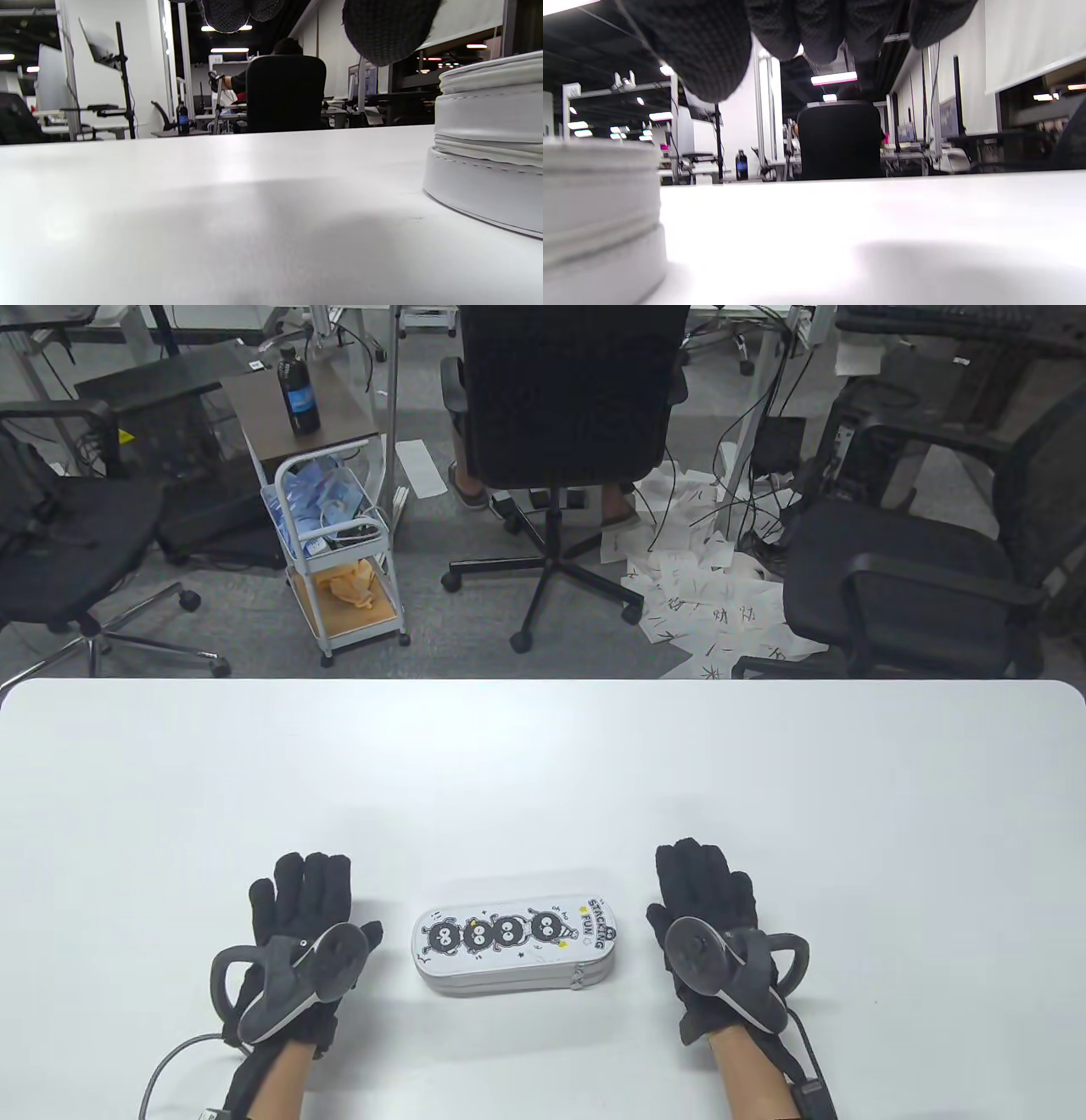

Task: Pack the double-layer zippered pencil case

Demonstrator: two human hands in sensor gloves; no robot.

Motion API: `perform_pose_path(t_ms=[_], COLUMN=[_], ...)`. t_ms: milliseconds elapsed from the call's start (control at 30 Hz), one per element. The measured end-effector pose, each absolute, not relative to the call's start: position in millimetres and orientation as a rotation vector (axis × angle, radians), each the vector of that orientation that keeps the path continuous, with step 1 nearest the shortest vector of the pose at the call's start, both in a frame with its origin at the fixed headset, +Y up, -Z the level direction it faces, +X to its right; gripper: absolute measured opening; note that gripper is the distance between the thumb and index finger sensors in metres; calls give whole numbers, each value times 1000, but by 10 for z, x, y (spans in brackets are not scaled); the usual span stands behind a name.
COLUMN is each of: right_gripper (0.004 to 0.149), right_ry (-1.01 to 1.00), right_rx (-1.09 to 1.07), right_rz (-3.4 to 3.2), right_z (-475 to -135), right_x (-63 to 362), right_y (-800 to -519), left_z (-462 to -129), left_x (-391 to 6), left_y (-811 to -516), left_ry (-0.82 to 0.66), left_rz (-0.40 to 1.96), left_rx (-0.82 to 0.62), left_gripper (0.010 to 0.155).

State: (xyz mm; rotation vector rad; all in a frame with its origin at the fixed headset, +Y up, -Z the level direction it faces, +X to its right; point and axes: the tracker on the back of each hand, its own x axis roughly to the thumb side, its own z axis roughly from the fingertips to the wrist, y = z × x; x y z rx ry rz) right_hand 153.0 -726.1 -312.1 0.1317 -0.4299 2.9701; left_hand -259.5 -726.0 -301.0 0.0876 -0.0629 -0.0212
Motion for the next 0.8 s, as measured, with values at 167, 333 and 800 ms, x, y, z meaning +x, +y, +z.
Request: perform_pose_path(t_ms=[167, 333, 800], right_gripper=[72, 74, 78], right_ry=[-323, -215, -165], right_rx=[119, 130, 173], right_rz=[3049, 3044, 3034], right_z=[-3156, -3178, -3186], right_x=[1534, 1531, 1502], right_y=[-7399, -7473, -7506], left_z=[-3042, -3049, -3061], left_x=[-2615, -2600, -2499], left_y=[-7314, -7301, -7314], left_ry=[-54, -66, -102], left_rz=[-25, -10, -3], left_rx=[52, 34, -4], left_gripper=[87, 87, 88])
